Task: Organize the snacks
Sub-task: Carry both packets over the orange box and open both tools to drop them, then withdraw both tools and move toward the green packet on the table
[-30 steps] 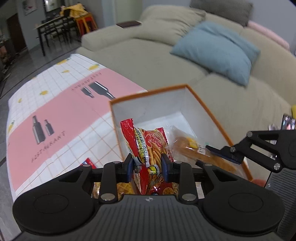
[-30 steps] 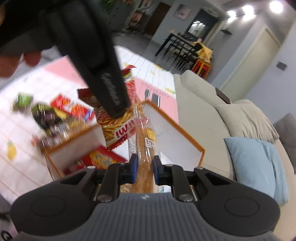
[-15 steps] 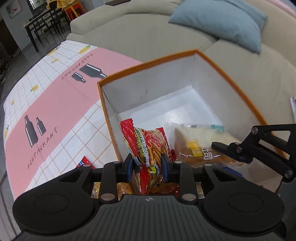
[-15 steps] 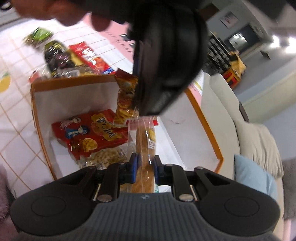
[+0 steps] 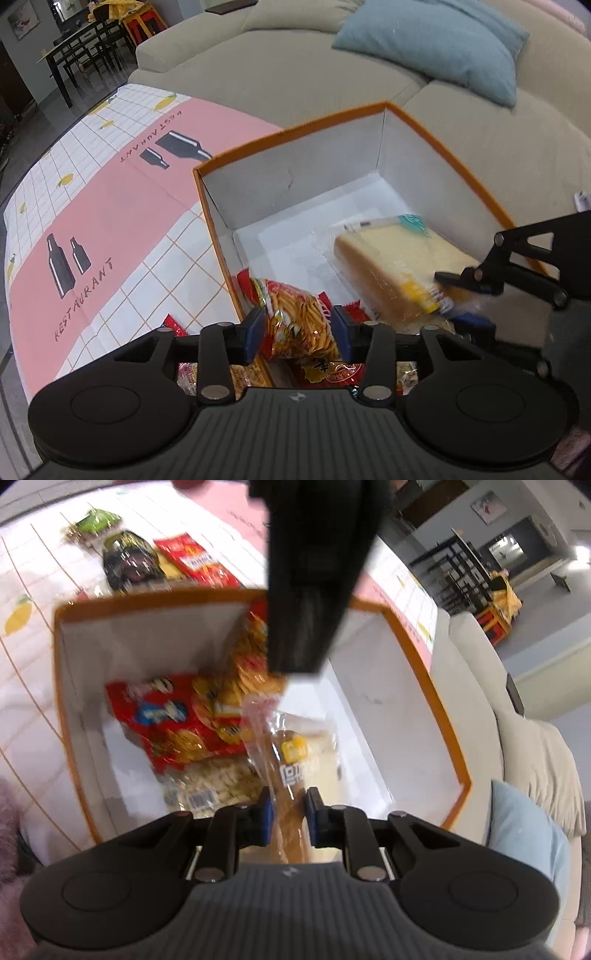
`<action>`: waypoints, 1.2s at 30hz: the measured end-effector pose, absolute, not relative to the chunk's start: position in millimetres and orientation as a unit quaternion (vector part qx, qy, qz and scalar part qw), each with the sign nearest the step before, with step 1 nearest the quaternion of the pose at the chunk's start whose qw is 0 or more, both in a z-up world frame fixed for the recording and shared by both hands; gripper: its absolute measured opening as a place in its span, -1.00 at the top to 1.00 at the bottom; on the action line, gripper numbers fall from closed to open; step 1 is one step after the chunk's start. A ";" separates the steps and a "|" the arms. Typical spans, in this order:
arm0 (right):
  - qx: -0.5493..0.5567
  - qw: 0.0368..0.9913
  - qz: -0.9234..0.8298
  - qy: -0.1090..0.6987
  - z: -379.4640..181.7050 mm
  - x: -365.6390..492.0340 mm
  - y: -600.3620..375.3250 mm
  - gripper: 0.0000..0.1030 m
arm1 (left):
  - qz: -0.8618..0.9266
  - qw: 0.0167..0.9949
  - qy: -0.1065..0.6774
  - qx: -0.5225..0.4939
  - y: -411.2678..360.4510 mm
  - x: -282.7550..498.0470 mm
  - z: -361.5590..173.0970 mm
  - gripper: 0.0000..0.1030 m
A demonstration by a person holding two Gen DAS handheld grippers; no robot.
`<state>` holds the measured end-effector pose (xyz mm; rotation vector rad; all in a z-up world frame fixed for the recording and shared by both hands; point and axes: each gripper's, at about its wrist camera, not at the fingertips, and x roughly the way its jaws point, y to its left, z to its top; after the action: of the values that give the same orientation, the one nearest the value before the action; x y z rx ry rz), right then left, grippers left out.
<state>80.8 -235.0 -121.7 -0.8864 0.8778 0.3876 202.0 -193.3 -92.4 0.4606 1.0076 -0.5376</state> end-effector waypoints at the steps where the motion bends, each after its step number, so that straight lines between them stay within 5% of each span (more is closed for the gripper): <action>1: -0.413 0.793 0.172 0.413 -123.2 82.2 -239.3 0.70 | -0.256 0.818 0.470 0.211 -192.7 201.5 -89.7 -0.05; 10: -0.401 0.794 0.137 0.436 -124.9 84.9 -255.0 0.67 | -0.268 0.826 0.462 0.180 -182.7 195.4 -68.4 -0.13; 14: -0.375 0.806 0.139 0.437 -116.2 82.8 -248.0 0.33 | -0.270 0.831 0.456 0.169 -174.4 188.5 -58.7 -0.14; 18: -0.340 0.826 0.135 0.430 -99.7 80.0 -244.9 0.33 | -0.260 0.840 0.446 0.168 -163.1 179.4 -49.6 -0.14; 29: -0.171 0.885 0.120 0.417 -41.3 73.8 -223.9 -0.12 | -0.202 0.869 0.419 0.170 -112.0 147.6 -30.1 -0.14; 36: -0.053 0.910 0.102 0.397 -25.5 62.2 -200.4 -0.13 | -0.165 0.885 0.415 0.136 -66.1 132.6 -31.1 -0.14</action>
<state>62.2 -200.4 -25.5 -0.1088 0.8192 0.2103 132.6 -66.1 -31.1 0.2823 0.8626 -0.3427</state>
